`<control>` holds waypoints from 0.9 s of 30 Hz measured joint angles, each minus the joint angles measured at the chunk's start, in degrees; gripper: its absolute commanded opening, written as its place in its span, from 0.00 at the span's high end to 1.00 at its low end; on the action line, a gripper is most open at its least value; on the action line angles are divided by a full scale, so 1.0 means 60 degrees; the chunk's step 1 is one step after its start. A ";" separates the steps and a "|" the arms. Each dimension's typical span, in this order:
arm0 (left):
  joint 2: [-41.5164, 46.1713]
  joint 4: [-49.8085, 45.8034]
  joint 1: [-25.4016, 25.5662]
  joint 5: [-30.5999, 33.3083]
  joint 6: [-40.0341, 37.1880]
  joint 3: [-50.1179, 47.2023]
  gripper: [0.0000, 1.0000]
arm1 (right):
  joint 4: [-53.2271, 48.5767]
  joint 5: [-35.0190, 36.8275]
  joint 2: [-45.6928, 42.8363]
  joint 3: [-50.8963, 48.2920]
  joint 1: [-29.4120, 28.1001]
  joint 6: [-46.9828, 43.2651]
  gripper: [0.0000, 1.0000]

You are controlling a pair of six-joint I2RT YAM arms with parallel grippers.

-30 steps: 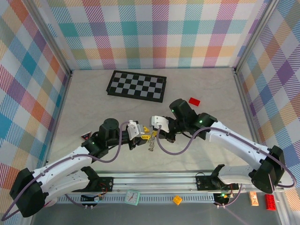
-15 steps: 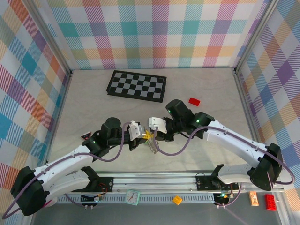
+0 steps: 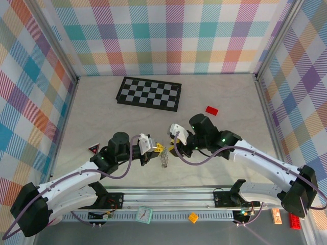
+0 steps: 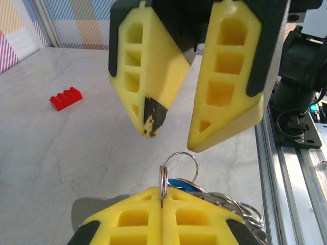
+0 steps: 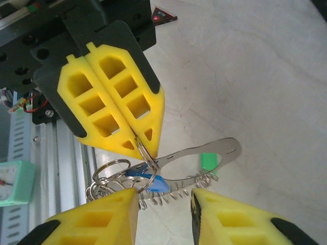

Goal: Put the keys on the keyring

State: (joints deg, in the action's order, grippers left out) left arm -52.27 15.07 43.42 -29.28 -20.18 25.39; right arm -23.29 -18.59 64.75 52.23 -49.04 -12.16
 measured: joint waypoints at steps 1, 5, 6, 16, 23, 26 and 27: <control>0.0000 0.0058 0.0000 0.0004 0.0011 -0.0022 1.00 | 0.0066 -0.0015 0.0000 -0.0062 0.0000 0.0295 0.71; 0.0000 0.0237 0.0000 0.0073 0.0091 -0.0036 1.00 | 0.0306 -0.0131 0.0007 -0.0135 0.0000 0.1100 0.73; 0.0000 0.0270 0.0000 0.0069 0.0109 -0.0044 1.00 | 0.0361 -0.0168 0.0011 -0.0135 0.0000 0.1220 0.73; 0.0000 0.0310 0.0000 0.0073 0.0153 -0.0087 1.00 | 0.0721 -0.0382 0.0033 -0.0135 0.0000 0.1854 0.81; 0.0000 0.0357 0.0000 0.0069 0.0186 -0.0087 1.00 | 0.0729 -0.0408 0.0084 -0.0138 0.0015 0.1960 0.91; 0.0000 0.0415 0.0000 0.0073 0.0186 -0.0087 1.00 | 0.0729 -0.0412 0.0084 -0.0138 0.0062 0.1960 0.99; 0.0000 0.0455 0.0000 0.0069 0.0186 -0.0091 1.00 | 0.0729 -0.0408 0.0084 -0.0138 0.0066 0.1963 1.00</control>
State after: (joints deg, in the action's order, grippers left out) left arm -52.27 17.80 43.42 -28.86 -19.07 24.84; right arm -18.92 -21.04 65.25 51.40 -48.64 -0.38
